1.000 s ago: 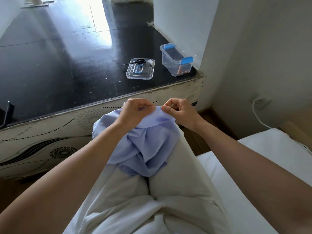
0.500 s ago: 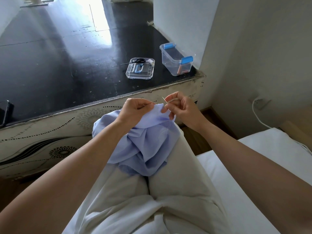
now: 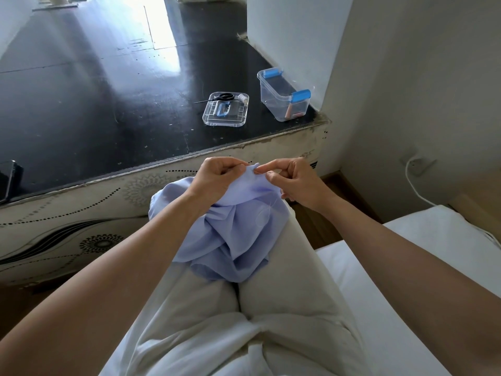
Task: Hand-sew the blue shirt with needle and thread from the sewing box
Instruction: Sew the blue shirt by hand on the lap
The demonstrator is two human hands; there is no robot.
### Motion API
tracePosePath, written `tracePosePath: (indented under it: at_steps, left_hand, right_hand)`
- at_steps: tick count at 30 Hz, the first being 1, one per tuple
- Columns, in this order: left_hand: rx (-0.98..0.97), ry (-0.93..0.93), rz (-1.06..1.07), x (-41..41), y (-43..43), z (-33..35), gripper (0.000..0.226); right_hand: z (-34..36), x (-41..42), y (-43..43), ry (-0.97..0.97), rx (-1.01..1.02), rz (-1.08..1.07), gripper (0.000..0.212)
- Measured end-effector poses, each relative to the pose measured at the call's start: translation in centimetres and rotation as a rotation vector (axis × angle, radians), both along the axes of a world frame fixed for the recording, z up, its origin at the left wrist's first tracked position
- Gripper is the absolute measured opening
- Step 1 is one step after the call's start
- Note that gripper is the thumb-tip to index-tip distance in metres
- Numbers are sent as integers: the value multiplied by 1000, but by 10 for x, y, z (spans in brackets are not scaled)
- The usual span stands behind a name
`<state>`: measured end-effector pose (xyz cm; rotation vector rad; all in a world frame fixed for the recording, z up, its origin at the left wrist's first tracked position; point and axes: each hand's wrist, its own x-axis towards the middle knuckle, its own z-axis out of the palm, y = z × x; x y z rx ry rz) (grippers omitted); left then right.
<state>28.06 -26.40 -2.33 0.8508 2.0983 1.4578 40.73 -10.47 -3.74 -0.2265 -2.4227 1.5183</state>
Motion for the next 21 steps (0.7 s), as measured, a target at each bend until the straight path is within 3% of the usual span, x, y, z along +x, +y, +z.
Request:
tracePosePath:
  at_steps: [11, 16, 21]
  left_hand:
    - [-29, 31, 2, -1, 1, -2, 13]
    - [-96, 235, -32, -4, 2, -6, 16]
    - [-95, 308, -37, -7, 3, -9, 16]
  right_hand:
    - [-1, -1, 0, 2, 13, 2, 22]
    - [0, -3, 0, -46, 93, 5, 27]
    - [4, -6, -2, -107, 151, 76, 43]
